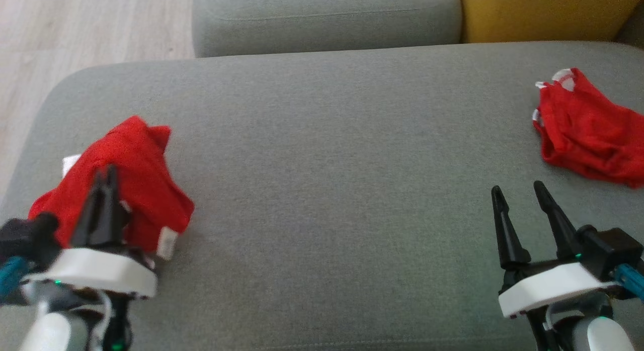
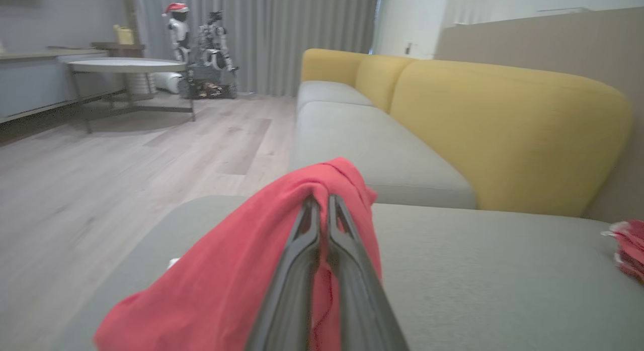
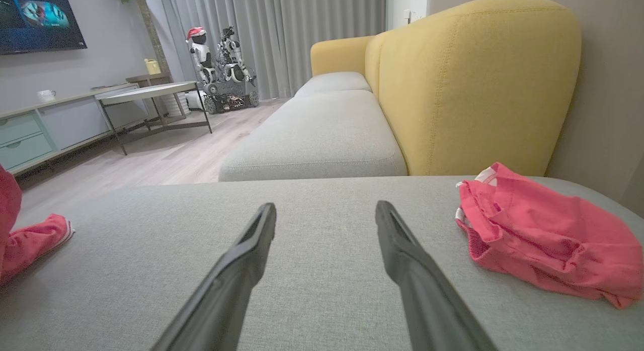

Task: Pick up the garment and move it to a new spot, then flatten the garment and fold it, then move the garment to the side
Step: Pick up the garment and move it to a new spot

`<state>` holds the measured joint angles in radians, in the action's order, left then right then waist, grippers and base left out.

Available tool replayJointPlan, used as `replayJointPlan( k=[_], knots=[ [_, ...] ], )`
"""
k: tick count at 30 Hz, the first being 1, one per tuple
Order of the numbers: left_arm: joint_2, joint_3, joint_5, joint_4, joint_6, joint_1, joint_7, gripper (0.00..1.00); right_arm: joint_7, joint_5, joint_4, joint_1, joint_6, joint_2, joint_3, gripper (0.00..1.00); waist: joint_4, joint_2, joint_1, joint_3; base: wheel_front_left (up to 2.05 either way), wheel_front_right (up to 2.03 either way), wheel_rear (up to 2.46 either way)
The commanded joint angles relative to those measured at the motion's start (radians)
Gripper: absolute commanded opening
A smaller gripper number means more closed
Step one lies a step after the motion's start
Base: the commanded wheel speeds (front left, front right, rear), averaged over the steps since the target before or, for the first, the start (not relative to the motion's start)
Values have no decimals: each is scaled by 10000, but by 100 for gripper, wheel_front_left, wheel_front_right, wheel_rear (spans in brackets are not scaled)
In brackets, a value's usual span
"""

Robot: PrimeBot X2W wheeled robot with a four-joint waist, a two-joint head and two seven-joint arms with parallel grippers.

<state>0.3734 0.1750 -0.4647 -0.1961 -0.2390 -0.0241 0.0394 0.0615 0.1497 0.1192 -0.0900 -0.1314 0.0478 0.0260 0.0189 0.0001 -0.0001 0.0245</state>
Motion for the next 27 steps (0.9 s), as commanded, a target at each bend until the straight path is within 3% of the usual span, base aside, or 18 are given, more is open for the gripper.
replayJointPlan(
  k=[1, 7, 16, 21, 27],
  knots=[
    [282, -309, 151, -495, 1, 672, -40, 0, -39, 70, 406, 331, 7, 49, 246, 100, -95, -1, 1, 28, 0, 0, 0],
    [-319, 1206, 247, -682, 620, 1364, -442, 0, -7, 119, 537, 603, 7, 37, 367, 100, -694, -1, 1, 406, 0, 0, 0],
    [-1525, 3208, 625, 416, 1876, 3570, -459, 0, -272, 445, 385, 1194, 7, 27, 677, 100, -2209, -1, 1, 1379, 0, 0, 0],
    [-2010, 3676, 985, 873, 2213, 4801, -272, 0, -627, 770, 101, 1399, 7, 26, 698, 100, -2918, -1, 1, 1997, 0, 0, 0],
    [-2154, 3949, 1010, 2023, 2381, 5267, -548, 0, -1007, 1005, -236, 1573, 7, 25, 743, 100, -3159, -1, 1, 2566, 0, 0, 0]
  ],
)
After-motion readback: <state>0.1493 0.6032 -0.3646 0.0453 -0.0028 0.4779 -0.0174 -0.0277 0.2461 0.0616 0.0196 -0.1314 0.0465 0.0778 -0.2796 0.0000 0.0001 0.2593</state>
